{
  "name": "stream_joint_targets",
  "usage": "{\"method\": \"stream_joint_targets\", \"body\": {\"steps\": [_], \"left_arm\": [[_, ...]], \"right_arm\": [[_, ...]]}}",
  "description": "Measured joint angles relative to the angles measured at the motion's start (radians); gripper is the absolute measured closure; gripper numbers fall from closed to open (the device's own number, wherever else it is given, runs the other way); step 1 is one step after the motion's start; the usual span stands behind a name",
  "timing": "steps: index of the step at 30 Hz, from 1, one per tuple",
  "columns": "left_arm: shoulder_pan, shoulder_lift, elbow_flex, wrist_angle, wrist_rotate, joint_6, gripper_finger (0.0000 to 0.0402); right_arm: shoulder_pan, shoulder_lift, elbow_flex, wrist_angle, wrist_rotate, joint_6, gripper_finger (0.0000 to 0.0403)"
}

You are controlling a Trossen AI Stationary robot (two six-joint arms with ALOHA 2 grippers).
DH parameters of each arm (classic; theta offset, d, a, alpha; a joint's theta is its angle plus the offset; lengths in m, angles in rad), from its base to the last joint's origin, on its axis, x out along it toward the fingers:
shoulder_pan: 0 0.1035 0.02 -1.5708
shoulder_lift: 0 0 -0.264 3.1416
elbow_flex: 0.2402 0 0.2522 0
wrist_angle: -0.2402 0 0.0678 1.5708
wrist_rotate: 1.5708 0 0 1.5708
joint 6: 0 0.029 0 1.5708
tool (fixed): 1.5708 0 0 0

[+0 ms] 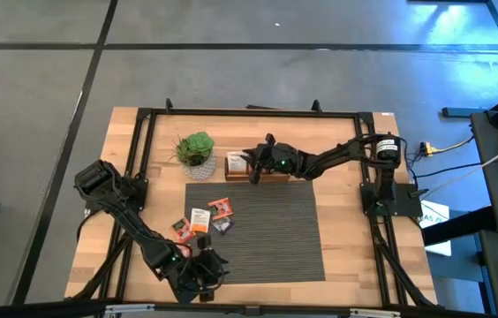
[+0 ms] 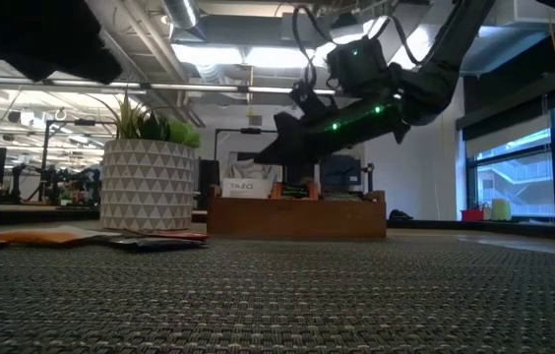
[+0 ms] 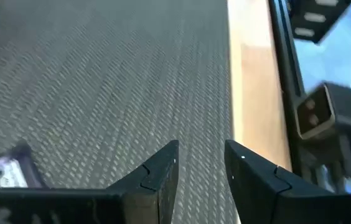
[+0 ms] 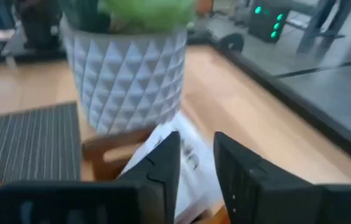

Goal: Pick & Place Tea
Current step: Put the blue tea bag into the right section of the wooden organizer

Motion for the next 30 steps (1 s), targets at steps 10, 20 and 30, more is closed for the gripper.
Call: {"method": "stream_joint_targets", "body": {"steps": [10,20,30], "left_arm": [[0.007,0.000,0.000,-0.153,0.051,-0.210,0.0276],[-0.025,0.000,0.000,-0.168,0.218,-0.377,0.0276],[-0.117,0.000,0.000,-0.258,0.222,-0.518,0.0276]], "right_arm": [[0.101,-0.046,0.000,-0.004,-0.376,0.107,0.0288],[0.297,-0.046,0.003,-0.027,-0.458,0.079,0.0288],[0.437,-0.046,0.078,-0.096,-0.437,0.149,0.0288]]}}
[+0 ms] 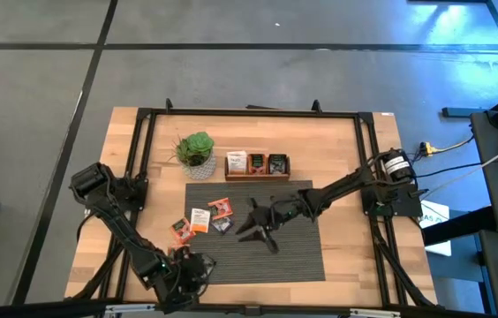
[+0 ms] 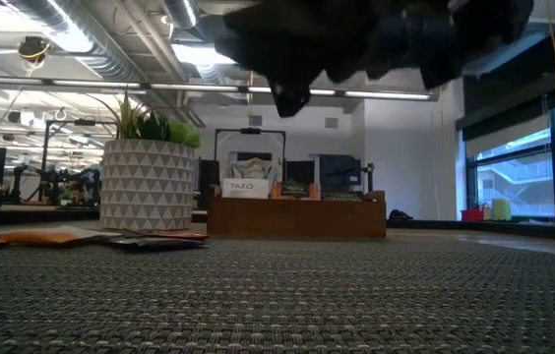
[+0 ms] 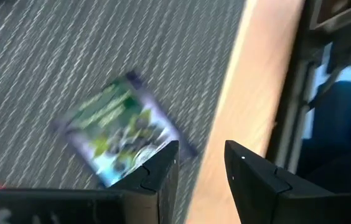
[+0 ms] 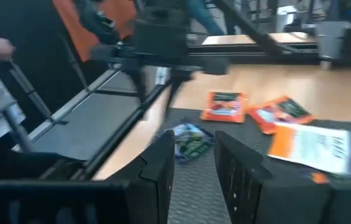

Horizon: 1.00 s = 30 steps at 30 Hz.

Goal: Pick & Place Tea
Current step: Put the blue tea bag into the right section of the wooden organizer

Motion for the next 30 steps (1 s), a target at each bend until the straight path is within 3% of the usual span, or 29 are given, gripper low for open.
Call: {"method": "stream_joint_targets", "body": {"steps": [3,10,21,30], "left_arm": [[-0.017,0.002,0.000,-0.059,-0.002,-0.037,0.0276],[-0.023,0.053,0.000,-0.097,0.001,-0.036,0.0276],[-0.025,0.092,0.005,-0.101,-0.025,-0.040,0.0276],[-0.043,0.122,0.003,-0.101,-0.078,-0.040,0.0276]], "right_arm": [[0.025,0.000,0.065,-0.102,0.019,0.030,0.0288],[0.057,0.079,0.302,-0.482,0.194,0.103,0.0288],[0.058,0.264,0.459,-0.484,0.193,0.408,0.0288],[0.058,0.444,0.621,-0.493,-0.043,0.490,0.0288]]}}
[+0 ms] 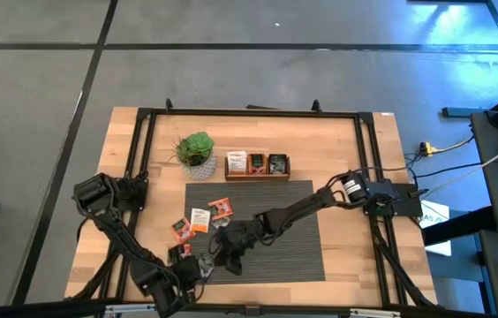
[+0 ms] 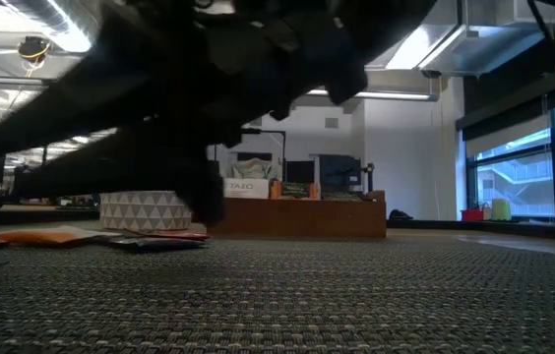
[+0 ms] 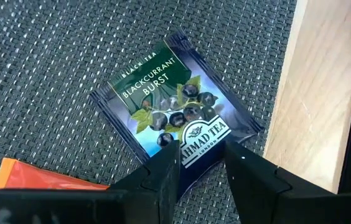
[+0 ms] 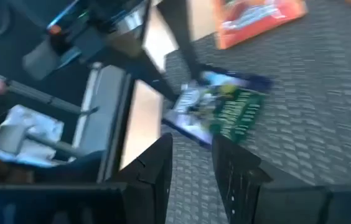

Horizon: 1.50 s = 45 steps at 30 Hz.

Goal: Pick & Place Tea
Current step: Put the blue tea bag into the right section of the wooden organizer

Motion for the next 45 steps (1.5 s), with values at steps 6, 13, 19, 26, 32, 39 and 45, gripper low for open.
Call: {"method": "stream_joint_targets", "body": {"steps": [6,13,19,26,32,39,45], "left_arm": [[-0.012,0.001,-0.002,0.006,-0.028,0.000,0.0276],[-0.016,0.003,-0.002,0.020,-0.048,0.016,0.0276],[-0.017,0.003,-0.003,0.022,-0.060,0.018,0.0276],[-0.017,0.004,-0.003,0.028,-0.064,0.033,0.0276],[-0.017,0.004,-0.003,0.029,-0.064,0.033,0.0276],[-0.017,0.005,-0.004,0.039,-0.078,0.034,0.0276],[-0.019,0.005,-0.005,0.039,-0.086,0.035,0.0276]], "right_arm": [[0.000,0.055,0.062,-0.013,-0.071,-0.009,0.0287],[-0.001,0.058,0.073,-0.010,-0.065,-0.001,0.0287],[0.000,0.058,0.071,-0.012,-0.053,-0.060,0.0287],[-0.003,0.052,0.100,-0.067,-0.087,-0.191,0.0274],[-0.003,0.052,0.201,-0.259,-0.038,-0.264,0.0206],[0.016,0.053,0.326,-0.499,0.225,-0.379,0.0140],[0.024,0.057,0.303,-0.509,0.198,-0.315,0.0124]]}}
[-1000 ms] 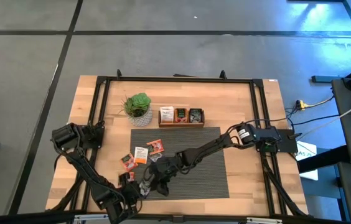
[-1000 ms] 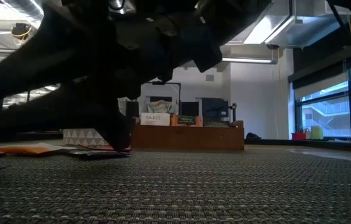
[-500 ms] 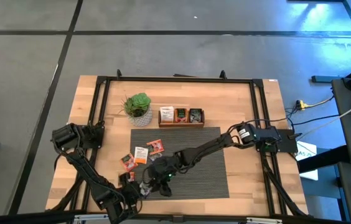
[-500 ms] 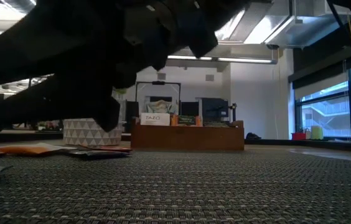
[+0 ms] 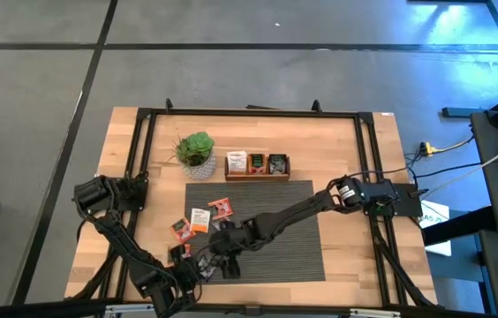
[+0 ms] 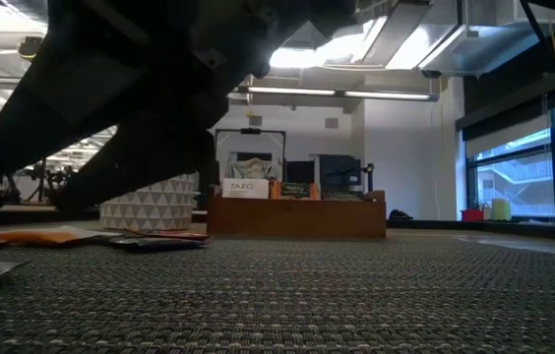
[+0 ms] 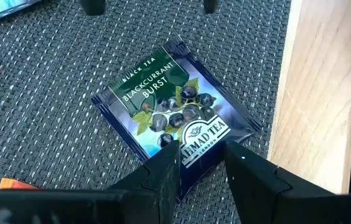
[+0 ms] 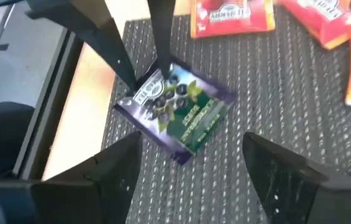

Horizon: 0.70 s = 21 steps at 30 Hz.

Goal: Pick & Place Tea
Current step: Put the blue tea bag into the right section of the wooden organizer

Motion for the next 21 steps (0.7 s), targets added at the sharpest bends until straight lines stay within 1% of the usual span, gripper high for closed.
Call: {"method": "stream_joint_targets", "body": {"steps": [6,9,11,14,18,21], "left_arm": [[0.000,0.000,0.000,0.004,0.003,0.010,0.0276],[-0.001,-0.003,0.000,0.005,0.035,0.011,0.0276],[-0.001,-0.005,0.001,0.016,0.064,0.010,0.0276],[-0.009,-0.003,0.001,0.028,0.053,0.019,0.0276],[-0.012,0.000,0.000,0.036,0.013,0.018,0.0276],[-0.012,0.000,0.000,0.038,0.007,0.017,0.0276]], "right_arm": [[-0.002,0.000,0.000,-0.007,-0.016,0.019,0.0123],[-0.002,0.000,0.000,-0.007,-0.062,0.019,0.0123],[-0.001,0.000,-0.001,-0.005,-0.067,0.018,0.0123],[-0.001,0.000,-0.001,-0.001,-0.067,0.020,0.0123],[-0.002,0.000,-0.001,-0.001,-0.067,0.025,0.0123],[-0.001,0.000,-0.001,-0.001,-0.074,0.064,0.0123]]}}
